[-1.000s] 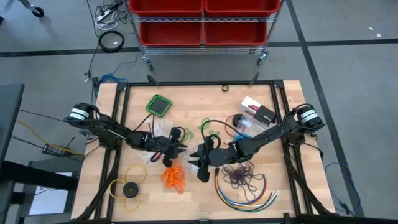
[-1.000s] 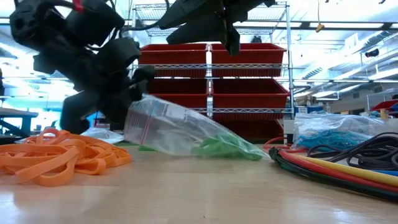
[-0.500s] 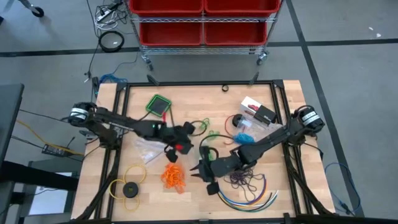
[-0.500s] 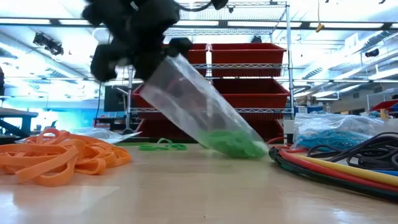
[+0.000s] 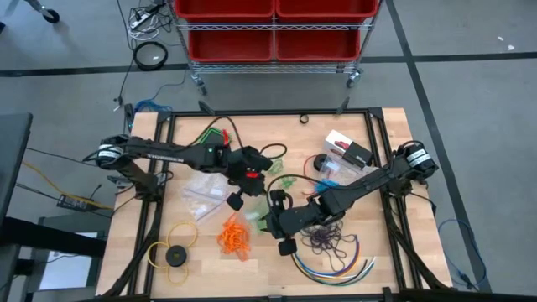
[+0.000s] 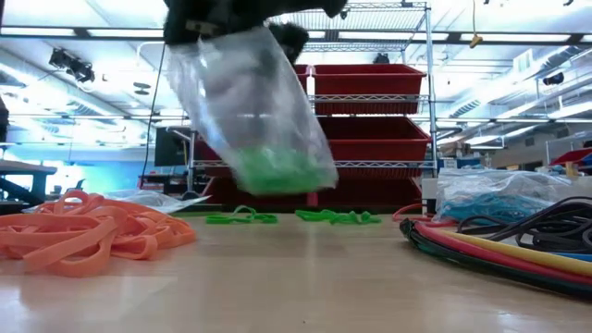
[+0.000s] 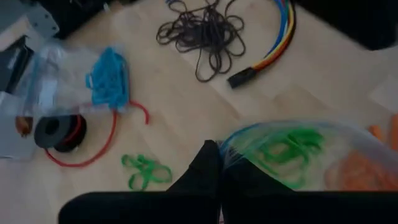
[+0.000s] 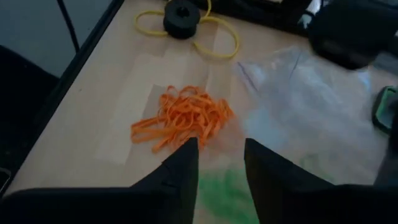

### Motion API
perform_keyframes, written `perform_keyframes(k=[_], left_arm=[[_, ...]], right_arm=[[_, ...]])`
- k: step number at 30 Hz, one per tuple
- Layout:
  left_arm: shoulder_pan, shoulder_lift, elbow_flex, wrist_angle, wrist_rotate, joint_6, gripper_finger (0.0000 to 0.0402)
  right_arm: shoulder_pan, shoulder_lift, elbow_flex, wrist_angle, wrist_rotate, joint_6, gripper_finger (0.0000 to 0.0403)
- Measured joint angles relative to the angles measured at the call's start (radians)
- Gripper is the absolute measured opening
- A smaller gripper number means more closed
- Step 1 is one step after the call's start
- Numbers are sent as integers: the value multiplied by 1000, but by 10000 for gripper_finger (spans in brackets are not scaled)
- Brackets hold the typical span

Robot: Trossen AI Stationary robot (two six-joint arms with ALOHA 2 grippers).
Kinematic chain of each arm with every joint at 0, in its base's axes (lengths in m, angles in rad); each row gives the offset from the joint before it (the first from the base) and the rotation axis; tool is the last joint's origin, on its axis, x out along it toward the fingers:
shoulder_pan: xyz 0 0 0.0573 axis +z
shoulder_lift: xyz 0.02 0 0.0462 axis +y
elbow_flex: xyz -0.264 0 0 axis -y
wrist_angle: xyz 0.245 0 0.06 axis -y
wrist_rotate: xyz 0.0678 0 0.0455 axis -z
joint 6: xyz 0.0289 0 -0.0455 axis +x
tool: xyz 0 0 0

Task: Sort rubber bands
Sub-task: Adjust the transparent zip bag

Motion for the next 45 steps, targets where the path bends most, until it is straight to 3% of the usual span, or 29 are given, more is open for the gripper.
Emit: perform_keyframes(k=[7, 15, 27, 32, 37, 41, 45], left_arm=[[15, 148, -1, -25, 41, 7, 1], [15, 248, -1, 66, 38, -6, 2], [19, 250, 142, 54, 92, -39, 2], [37, 255, 192, -4, 150, -52, 3], [53, 280, 197, -35, 135, -61, 3], [54, 289, 200, -33, 34, -88, 3], [54, 290, 200, -48, 19, -90, 3]], right_arm=[[-2, 0, 0, 10, 24, 7, 160], [36, 0, 0, -100, 91, 178, 140], [55, 21, -2, -68, 84, 14, 128], [61, 76, 12, -96, 153, -65, 130], [63, 116, 63, -143, 252, -87, 130], [63, 122, 105, -224, 323, -7, 130], [70, 121, 148, -270, 333, -16, 127]])
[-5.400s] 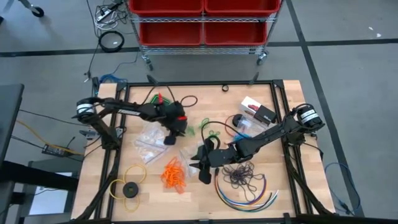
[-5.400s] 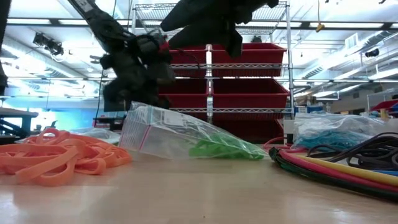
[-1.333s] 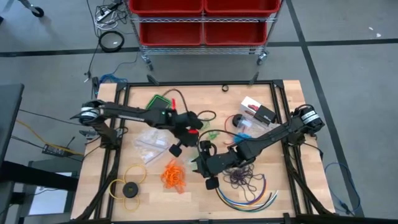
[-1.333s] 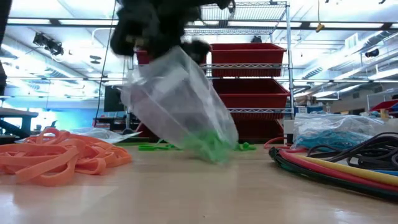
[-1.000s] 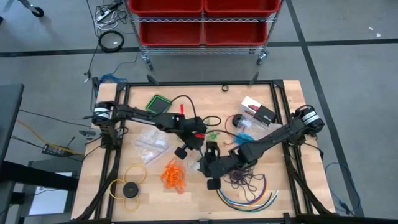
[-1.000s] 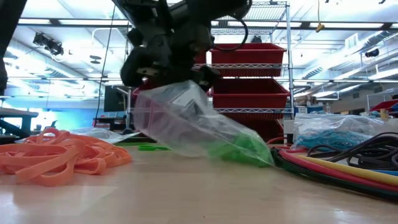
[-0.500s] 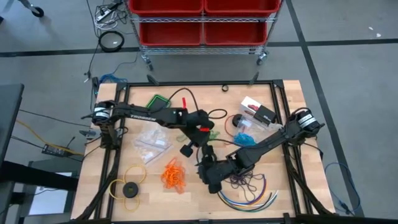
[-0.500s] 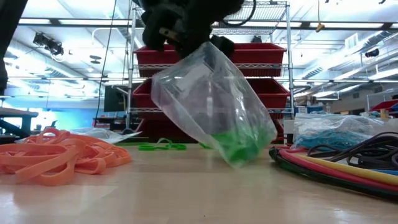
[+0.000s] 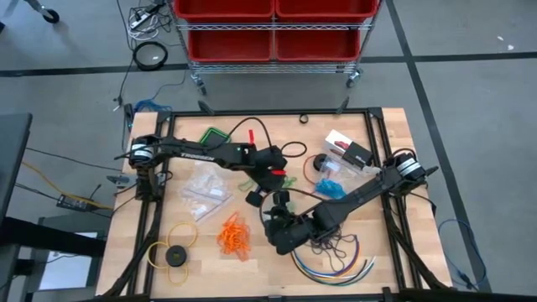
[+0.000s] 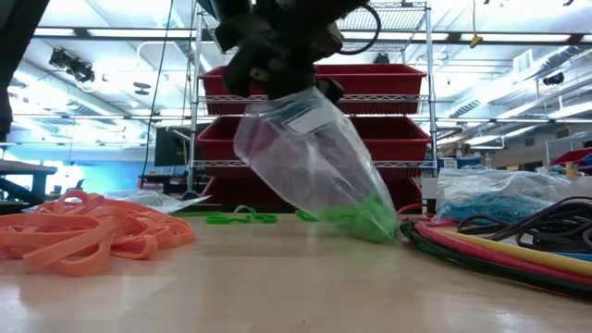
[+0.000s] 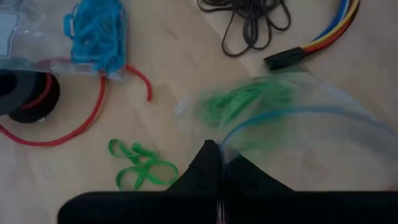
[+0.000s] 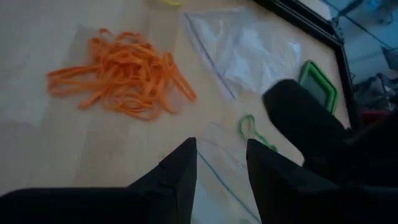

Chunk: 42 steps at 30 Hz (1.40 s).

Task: Sort rubber bands
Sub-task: Adjust the transparent zip bag

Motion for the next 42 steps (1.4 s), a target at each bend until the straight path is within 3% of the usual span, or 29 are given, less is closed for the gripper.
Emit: perform_keyframes(k=[10, 21, 30, 42], left_arm=[[-1, 6, 0, -12, 25, -4, 3], [-3, 26, 0, -28, 28, -4, 3], [-15, 26, 0, -29, 23, -23, 3], [-13, 26, 0, -18, 21, -32, 3]], right_arm=[[-3, 85, 2, -9, -102, -73, 119], [-11, 108, 116, -92, -56, -44, 118], [-66, 108, 134, -135, -183, -80, 118], [-78, 108, 134, -156, -145, -103, 118]])
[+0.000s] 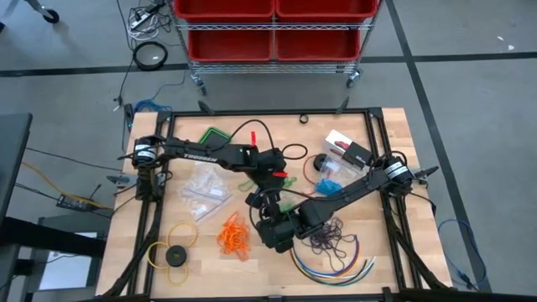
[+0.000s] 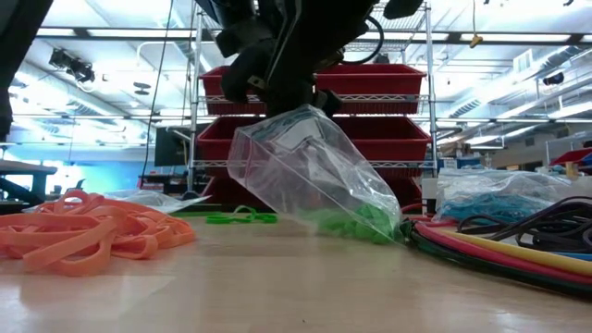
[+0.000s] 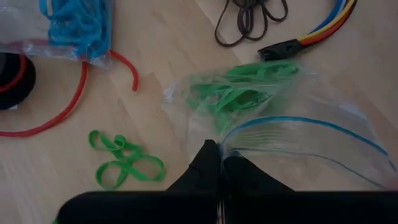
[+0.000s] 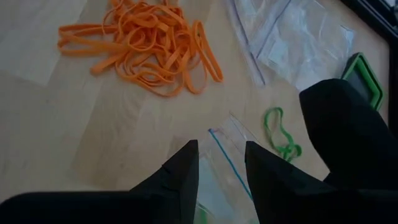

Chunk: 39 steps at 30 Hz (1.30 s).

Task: Sort rubber bands
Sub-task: Adjust the transparent zip bag

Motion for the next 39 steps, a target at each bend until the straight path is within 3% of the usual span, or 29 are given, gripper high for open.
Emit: perform_keyframes(k=[5, 11, 16, 22, 25, 31, 36, 39], left_arm=[[0, 0, -1, -24, 1, 0, 3], [0, 0, -1, -56, -83, 3, 3], [33, 0, -1, -10, -102, -63, 3], [81, 0, 0, 66, -90, -181, 3], [102, 0, 33, 65, -78, -248, 3], [110, -2, 130, 58, -74, -312, 3], [115, -2, 208, 42, -88, -313, 3], [127, -2, 262, -14, -120, -299, 3]], right_arm=[[8, 0, 0, -43, 8, 58, 118], [66, -1, 42, -152, 243, 176, 105], [109, -3, 72, -200, 258, 350, 85], [158, -3, 47, -208, 216, 588, 79], [175, -3, 0, -87, 188, 628, 78], [149, -3, -172, 285, 81, 511, 76], [100, -4, -205, 416, -49, 404, 63], [89, -3, -187, 382, -77, 366, 48]])
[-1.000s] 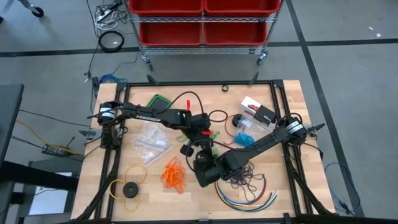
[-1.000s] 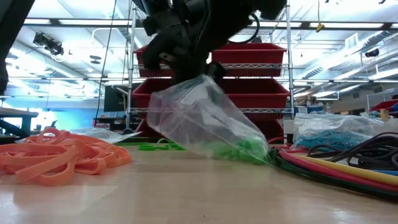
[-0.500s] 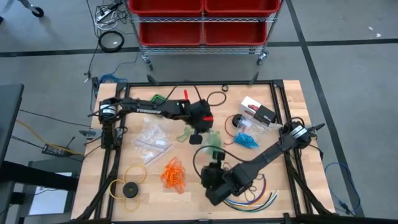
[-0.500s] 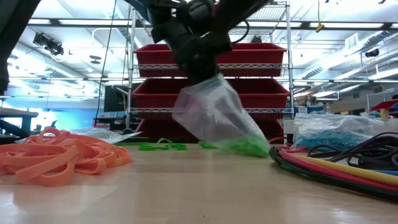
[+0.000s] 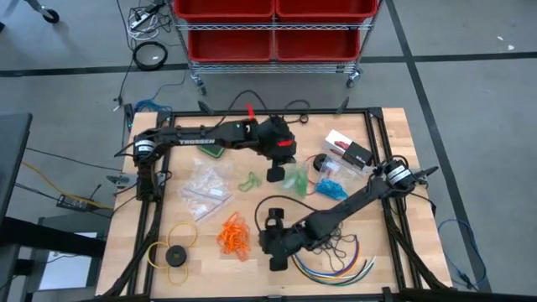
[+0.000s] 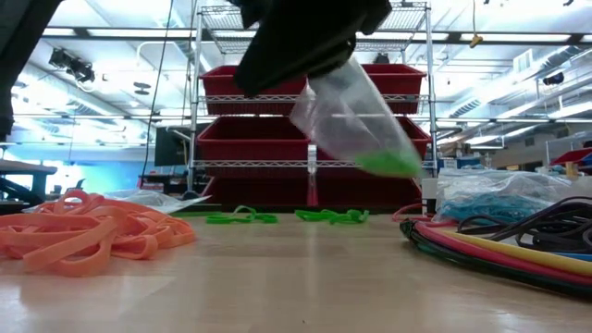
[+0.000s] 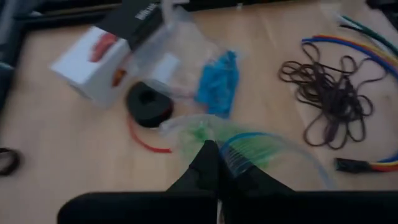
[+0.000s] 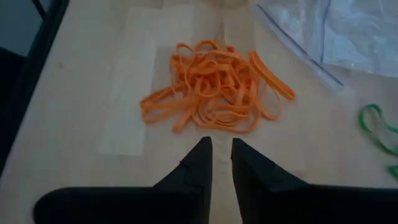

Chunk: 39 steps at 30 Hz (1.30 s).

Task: Sort rubber bands
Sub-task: Adjust the transparent zip bag

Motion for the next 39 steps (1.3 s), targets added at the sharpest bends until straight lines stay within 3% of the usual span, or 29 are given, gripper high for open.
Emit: perform_keyframes(k=[6, 14, 20, 27, 31, 39], left_arm=[[36, 0, 136, -154, -57, 47, 3], [21, 0, 250, -182, -54, 20, 3], [1, 0, 305, -181, -55, 11, 3], [-2, 0, 355, -168, -57, -7, 3], [-7, 0, 382, -178, -57, -19, 3], [-13, 0, 365, -382, -53, -2, 3]], right_arm=[[9, -10, 22, -96, 16, 46, 6], [-37, -10, 22, -88, -15, 57, 1], [-112, -10, 22, -55, -69, 58, 1], [-194, 0, 24, 107, -148, 67, 1], [-221, 3, 24, 132, -136, 105, 0], [-207, 3, 24, -4, -103, 196, 0]])
